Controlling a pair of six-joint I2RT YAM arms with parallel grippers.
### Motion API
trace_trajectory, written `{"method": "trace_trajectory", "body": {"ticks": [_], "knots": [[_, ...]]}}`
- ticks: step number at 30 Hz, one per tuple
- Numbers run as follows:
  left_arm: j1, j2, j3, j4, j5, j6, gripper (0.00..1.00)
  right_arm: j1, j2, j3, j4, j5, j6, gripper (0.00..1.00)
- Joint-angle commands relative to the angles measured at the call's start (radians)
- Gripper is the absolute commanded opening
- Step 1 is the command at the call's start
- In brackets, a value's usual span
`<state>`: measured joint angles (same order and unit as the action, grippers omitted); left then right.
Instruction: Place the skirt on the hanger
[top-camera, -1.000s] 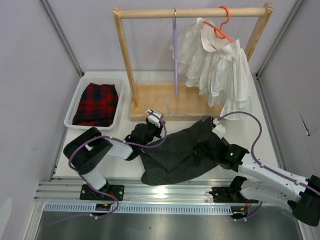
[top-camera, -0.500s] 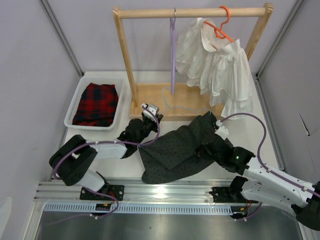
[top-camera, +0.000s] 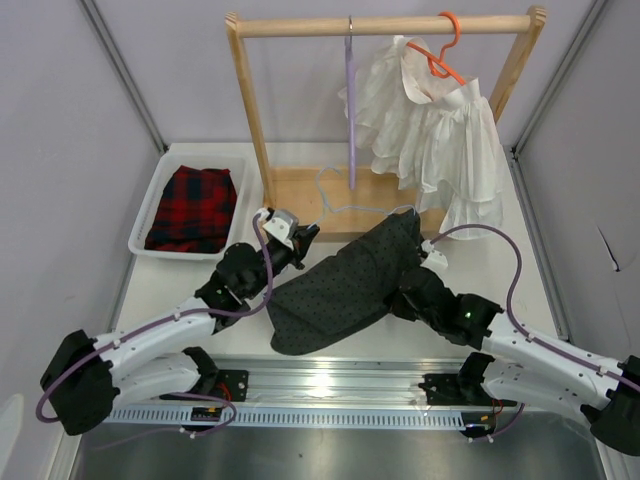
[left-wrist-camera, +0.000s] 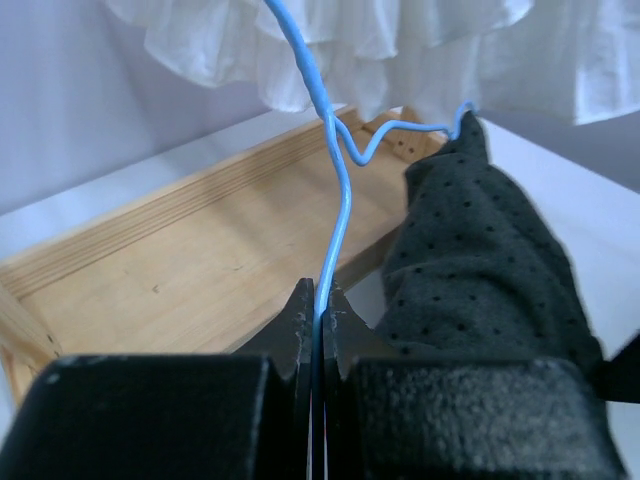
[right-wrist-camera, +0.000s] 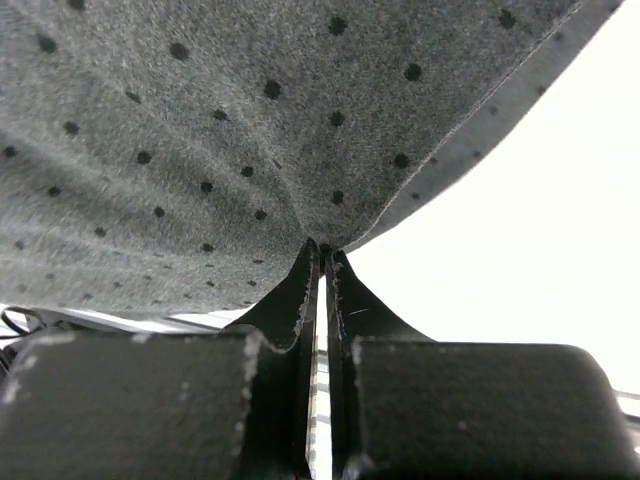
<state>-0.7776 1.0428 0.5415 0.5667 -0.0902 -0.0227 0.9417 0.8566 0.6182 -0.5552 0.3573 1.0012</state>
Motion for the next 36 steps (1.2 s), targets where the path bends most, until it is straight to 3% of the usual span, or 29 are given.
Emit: {"method": "trace_trajectory", "body": {"ticks": [1, 11, 17, 24, 31, 36], "knots": [[-0.043, -0.084, 0.092, -0.042, -0.011, 0.058, 0.0, 0.009, 0.021, 0.04, 0.0, -0.012, -0.067, 0.0], [-0.098, -0.233, 0.199, -0.215, -0.094, 0.095, 0.0, 0.051, 0.015, 0.058, 0.132, -0.078, -0.136, 0.0], [-0.126, -0.242, 0.184, -0.154, -0.197, 0.136, 0.0, 0.107, 0.05, 0.144, 0.121, -0.054, -0.151, 0.0], [-0.13, -0.222, 0.27, -0.177, -0.224, 0.173, 0.0, 0.158, 0.099, 0.163, 0.108, -0.011, -0.127, 0.0], [-0.13, -0.245, 0.409, -0.369, -0.209, 0.173, 0.0, 0.106, 0.07, 0.091, 0.083, -0.012, -0.122, 0.01], [-0.129, -0.299, 0.425, -0.441, -0.212, 0.155, 0.0, 0.051, 0.041, 0.08, 0.109, -0.04, -0.157, 0.05]]}}
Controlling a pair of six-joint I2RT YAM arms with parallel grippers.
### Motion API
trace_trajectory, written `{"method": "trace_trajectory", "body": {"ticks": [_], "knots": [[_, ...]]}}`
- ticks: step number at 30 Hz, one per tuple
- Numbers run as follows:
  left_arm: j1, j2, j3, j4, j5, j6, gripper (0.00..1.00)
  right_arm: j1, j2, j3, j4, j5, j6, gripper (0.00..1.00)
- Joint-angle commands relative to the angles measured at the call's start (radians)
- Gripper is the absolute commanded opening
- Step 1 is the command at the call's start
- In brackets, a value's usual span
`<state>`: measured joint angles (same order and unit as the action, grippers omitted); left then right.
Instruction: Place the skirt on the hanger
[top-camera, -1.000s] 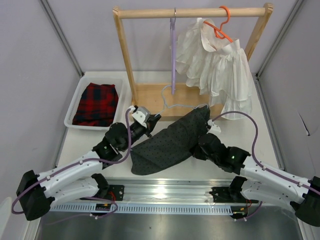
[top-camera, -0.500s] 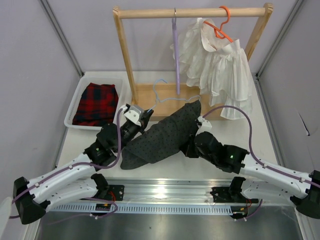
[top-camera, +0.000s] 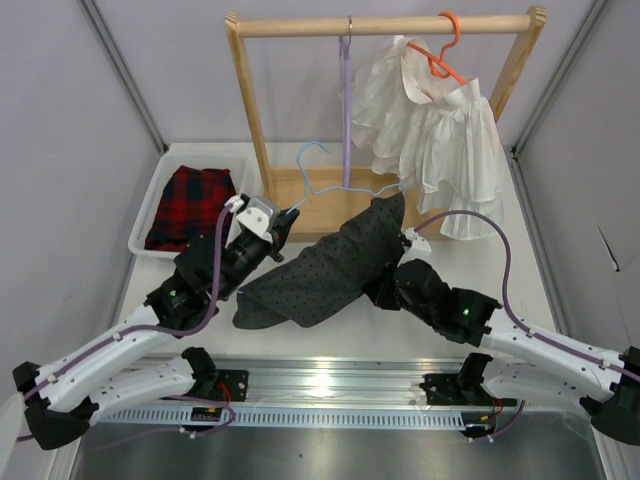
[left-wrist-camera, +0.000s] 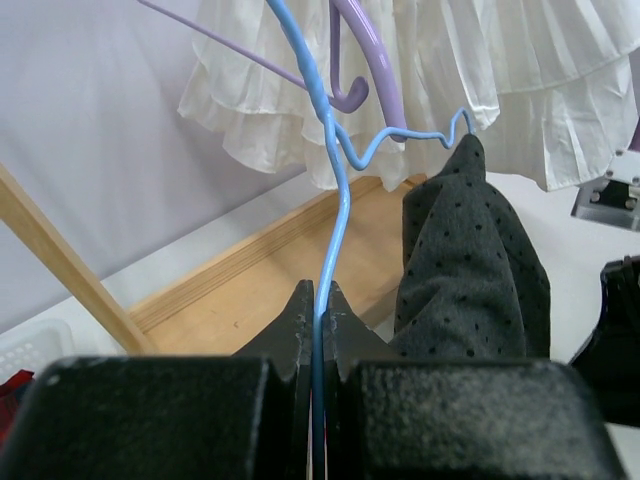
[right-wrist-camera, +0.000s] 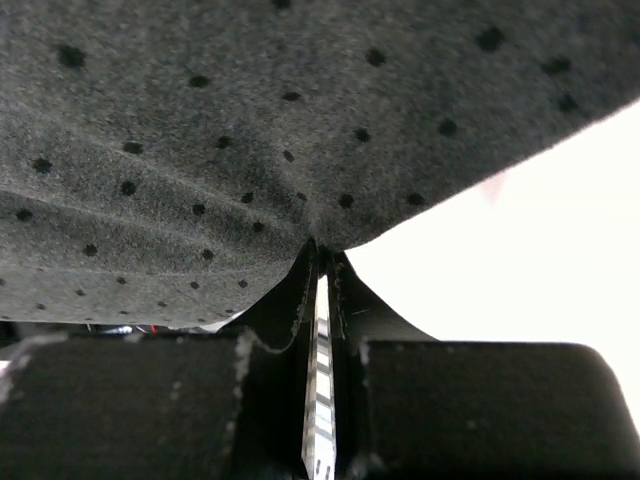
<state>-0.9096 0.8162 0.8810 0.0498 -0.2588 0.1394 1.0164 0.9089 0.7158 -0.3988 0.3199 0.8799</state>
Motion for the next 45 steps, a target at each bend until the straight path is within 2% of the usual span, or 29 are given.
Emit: {"method": "trace_trajectory", "body": {"ticks": [1, 4, 7, 16, 22, 25, 27, 31, 32, 34, 45], "knots": [[0.003, -0.098, 0.085, 0.079, -0.048, -0.012, 0.0, -0.035, -0.007, -0.016, -0.052, -0.008, -0.039, 0.04], [0.003, -0.123, 0.085, 0.067, -0.034, -0.006, 0.0, -0.067, 0.005, -0.022, -0.008, -0.083, -0.074, 0.02], [0.003, -0.12, 0.113, 0.039, -0.04, 0.009, 0.0, -0.059, 0.019, -0.016, 0.043, -0.114, -0.096, 0.06], [0.003, -0.135, 0.004, 0.243, -0.095, 0.019, 0.0, 0.046, 0.079, 0.045, 0.077, -0.148, -0.127, 0.04], [0.003, -0.094, 0.013, 0.289, -0.083, 0.019, 0.0, 0.123, 0.105, 0.092, 0.052, -0.081, -0.116, 0.06], [0.003, -0.094, 0.019, 0.269, -0.069, 0.017, 0.0, 0.125, 0.107, 0.103, -0.003, -0.029, -0.121, 0.13], [0.003, -0.101, 0.041, 0.239, -0.057, 0.016, 0.0, 0.12, 0.085, 0.1, -0.015, -0.015, -0.13, 0.22], [0.002, -0.126, 0.096, 0.115, -0.008, 0.005, 0.0, 0.094, 0.056, 0.097, -0.046, -0.004, -0.137, 0.44], [0.003, -0.132, 0.108, 0.063, 0.001, 0.003, 0.0, 0.085, 0.05, 0.103, -0.054, 0.001, -0.134, 0.55], [0.003, -0.146, 0.119, 0.023, 0.032, 0.002, 0.0, 0.079, 0.022, 0.108, -0.072, 0.022, -0.134, 0.62], [0.003, -0.184, 0.228, -0.287, 0.142, -0.021, 0.0, 0.01, -0.08, 0.209, -0.106, 0.027, -0.211, 0.64]]}}
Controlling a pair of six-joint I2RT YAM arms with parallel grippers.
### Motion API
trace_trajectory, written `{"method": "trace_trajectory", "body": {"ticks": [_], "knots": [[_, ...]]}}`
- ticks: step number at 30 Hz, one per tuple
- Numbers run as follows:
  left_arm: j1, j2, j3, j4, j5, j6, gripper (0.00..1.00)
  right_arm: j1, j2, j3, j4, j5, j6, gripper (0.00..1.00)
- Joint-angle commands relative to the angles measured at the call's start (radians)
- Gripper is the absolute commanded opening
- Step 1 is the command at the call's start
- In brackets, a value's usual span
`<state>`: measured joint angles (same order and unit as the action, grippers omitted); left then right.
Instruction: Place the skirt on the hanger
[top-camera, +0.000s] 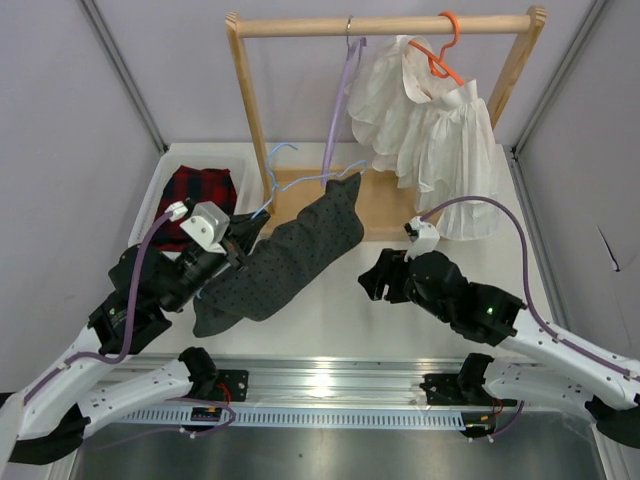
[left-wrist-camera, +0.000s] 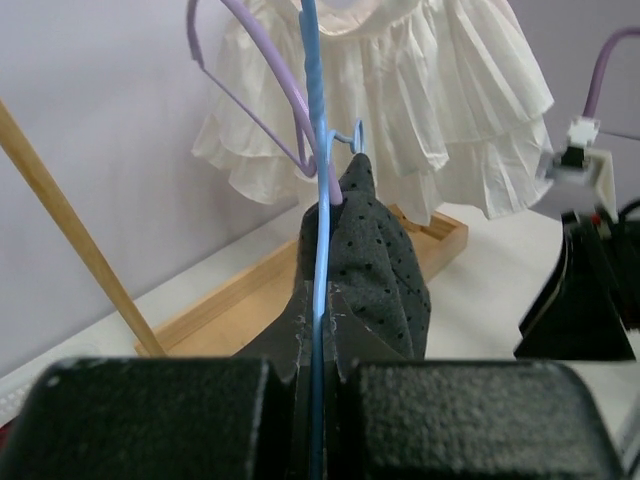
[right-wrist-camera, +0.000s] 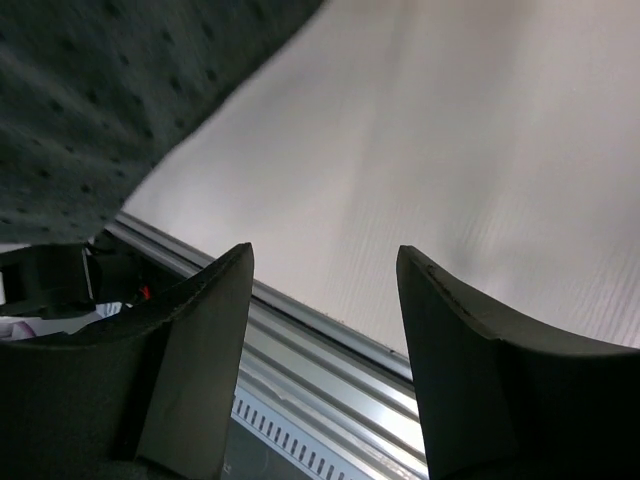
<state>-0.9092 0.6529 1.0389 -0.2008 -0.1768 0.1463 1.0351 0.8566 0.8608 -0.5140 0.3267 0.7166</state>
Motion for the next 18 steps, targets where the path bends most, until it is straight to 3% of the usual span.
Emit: {"method": "trace_trajectory", "body": {"ticks": [1, 10, 18], "knots": [[0.001, -0.025, 0.085, -0.052, 0.065, -0.031, 0.0, -0.016, -0.031, 0.072, 0.011, 0.017, -0.068, 0.64], [0.003, -0.003, 0.159, -0.281, 0.0, -0.073, 0.0, -0.11, -0.013, 0.204, 0.0, -0.011, -0.137, 0.61], [0.003, 0.008, 0.168, -0.33, -0.121, -0.094, 0.0, -0.193, 0.007, 0.287, -0.018, -0.051, -0.17, 0.6]]}}
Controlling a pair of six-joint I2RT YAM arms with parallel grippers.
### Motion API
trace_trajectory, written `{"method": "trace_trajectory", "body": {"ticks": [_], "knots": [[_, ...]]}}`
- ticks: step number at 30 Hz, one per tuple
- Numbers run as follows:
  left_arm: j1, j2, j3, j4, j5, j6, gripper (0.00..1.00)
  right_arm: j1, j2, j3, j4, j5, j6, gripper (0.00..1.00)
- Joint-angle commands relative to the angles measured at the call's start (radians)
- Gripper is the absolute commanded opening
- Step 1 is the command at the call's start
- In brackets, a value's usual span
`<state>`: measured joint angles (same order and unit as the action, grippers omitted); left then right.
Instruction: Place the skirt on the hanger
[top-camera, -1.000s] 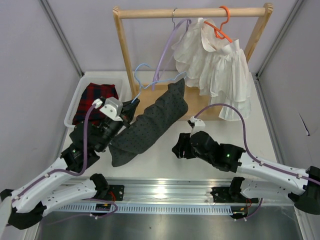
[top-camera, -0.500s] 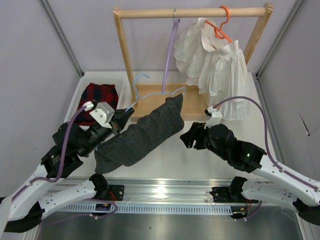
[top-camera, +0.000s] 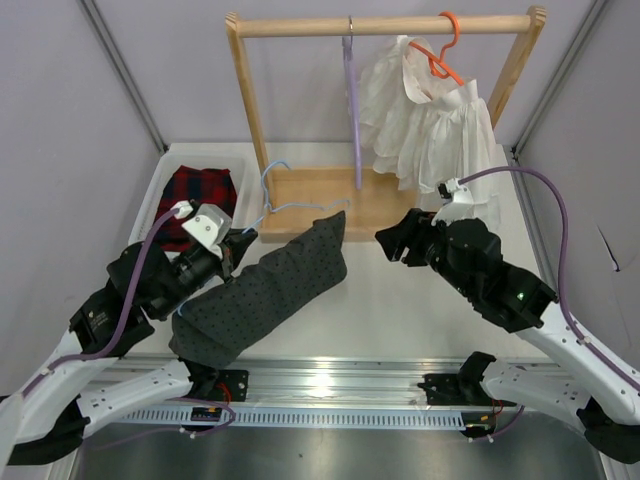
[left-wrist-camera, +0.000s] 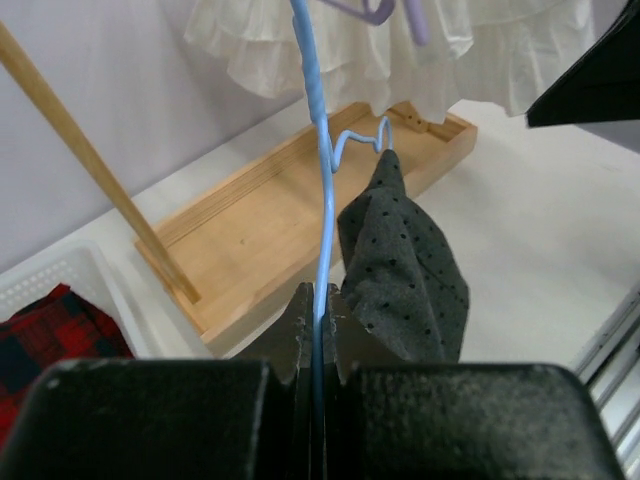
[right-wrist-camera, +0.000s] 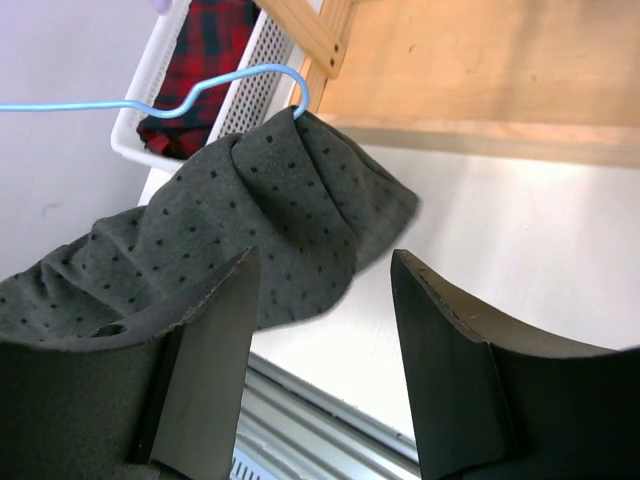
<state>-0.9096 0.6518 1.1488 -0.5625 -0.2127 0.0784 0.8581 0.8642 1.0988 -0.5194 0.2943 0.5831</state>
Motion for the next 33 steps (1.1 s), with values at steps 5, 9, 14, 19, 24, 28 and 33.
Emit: {"method": "trace_trajectory", "body": {"ticks": [5, 9, 14, 19, 24, 28, 33], "knots": [[0.003, 0.052, 0.08, 0.053, -0.213, -0.017, 0.0, -0.047, -0.027, 0.056, -0.024, -0.03, -0.035, 0.59], [0.003, 0.118, 0.097, 0.136, -0.303, 0.026, 0.0, -0.054, -0.045, 0.062, -0.042, -0.029, -0.037, 0.59], [0.018, 0.204, 0.129, 0.268, -0.366, 0.101, 0.0, -0.056, -0.065, 0.082, -0.068, -0.026, -0.037, 0.59], [0.101, 0.321, 0.192, 0.331, -0.315, 0.106, 0.0, -0.056, -0.082, 0.108, -0.1, -0.015, -0.045, 0.59], [0.161, 0.428, 0.334, 0.348, -0.28, 0.101, 0.0, -0.057, -0.106, 0.133, -0.128, -0.004, -0.055, 0.59], [0.19, 0.499, 0.399, 0.351, -0.261, 0.1, 0.0, -0.059, -0.111, 0.153, -0.143, -0.001, -0.062, 0.59], [0.233, 0.578, 0.466, 0.371, -0.249, 0.093, 0.0, -0.057, -0.11, 0.185, -0.156, 0.002, -0.075, 0.59]]}}
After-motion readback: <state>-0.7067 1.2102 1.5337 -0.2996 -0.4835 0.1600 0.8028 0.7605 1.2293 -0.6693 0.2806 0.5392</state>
